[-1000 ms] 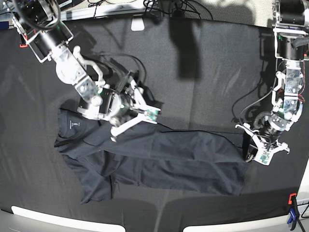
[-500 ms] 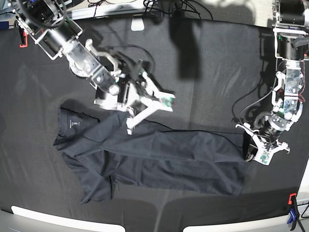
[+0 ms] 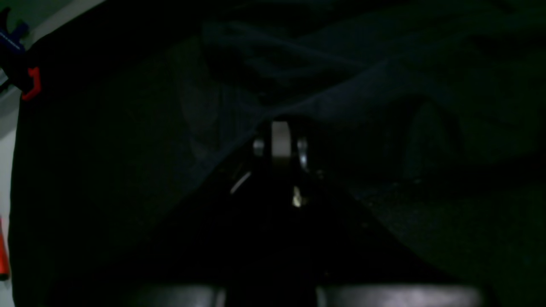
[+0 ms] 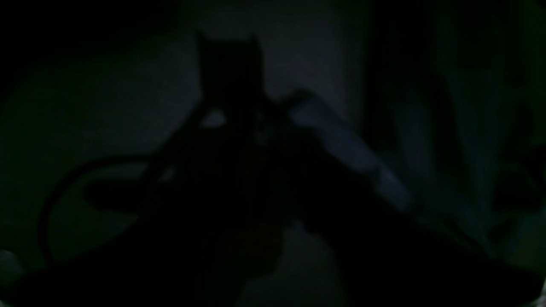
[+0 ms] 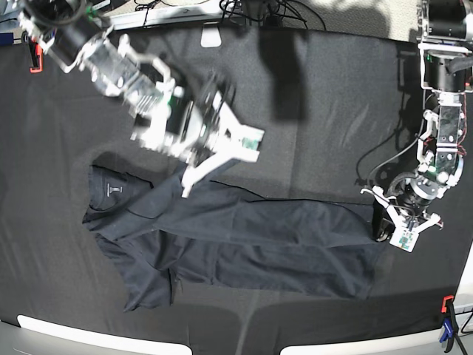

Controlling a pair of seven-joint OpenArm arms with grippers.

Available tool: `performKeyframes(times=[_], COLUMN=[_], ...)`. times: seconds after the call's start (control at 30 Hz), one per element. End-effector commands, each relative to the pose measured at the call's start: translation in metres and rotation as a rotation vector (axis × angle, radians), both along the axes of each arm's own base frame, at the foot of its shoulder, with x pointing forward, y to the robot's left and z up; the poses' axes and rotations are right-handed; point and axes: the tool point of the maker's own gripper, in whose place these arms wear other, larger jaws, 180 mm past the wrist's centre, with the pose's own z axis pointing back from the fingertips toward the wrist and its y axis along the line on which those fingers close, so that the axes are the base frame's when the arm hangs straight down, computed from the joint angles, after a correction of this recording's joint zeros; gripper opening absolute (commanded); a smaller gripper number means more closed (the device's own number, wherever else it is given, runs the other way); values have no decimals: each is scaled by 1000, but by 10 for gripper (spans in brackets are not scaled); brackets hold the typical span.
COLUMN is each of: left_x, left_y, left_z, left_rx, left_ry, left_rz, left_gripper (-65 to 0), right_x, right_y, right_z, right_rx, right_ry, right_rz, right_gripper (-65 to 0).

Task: Layout the t-shirt on the table in an organized manner, then fold the t-shirt properly
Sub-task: 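Move the right gripper over the shirt's collar and grasp the fabric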

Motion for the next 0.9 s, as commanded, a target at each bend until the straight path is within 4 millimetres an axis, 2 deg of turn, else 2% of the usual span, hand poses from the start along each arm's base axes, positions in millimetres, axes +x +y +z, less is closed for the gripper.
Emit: performKeyframes(times=[0.0, 0.03, 0.17, 0.27, 0.37, 0.5, 0.57, 0.6, 0.63, 0.7, 0.73, 0.87], left_x=[11, 12, 11, 12, 11, 12, 11, 12, 12, 12, 11, 12], left_y=[5, 5, 5, 5, 5, 5, 5, 5, 5, 5, 5, 5], left_z=[24, 24, 24, 24, 24, 24, 24, 24, 24, 24, 24, 24], left_rx=[-4, -4, -4, -4, -4, -4, -4, -4, -4, -4, -4, -4], left_ry=[-70, -71, -70, -70, -71, -71, -70, -71, -71, -71, -71, -71], left_rz=[6, 6, 6, 6, 6, 6, 6, 5, 6, 5, 6, 5], left_gripper=[-650, -650, -650, -650, -650, -650, -650, -650, -650, -650, -650, -650], right_x=[8, 10, 33, 41, 44, 38, 36, 37, 40, 48, 52, 70], right_y=[4, 5, 0, -6, -6, 11, 13, 12, 11, 2, -3, -14], right_z=[9, 9, 14, 5, -8, -20, -23, -23, -22, -20, -17, 5], right_rx=[35, 38, 37, -1, -14, 19, -5, -22, -28, -60, -83, -115], right_ry=[-47, -74, -182, -171, -138, -72, -55, -58, -65, -87, -107, -243], right_rz=[1, 12, -28, -59, -77, -91, -105, -119, -144, -208, -229, -272], right_gripper=[-357, -330, -329, -329, -329, -329, -334, -367, -430, -605, -650, -650])
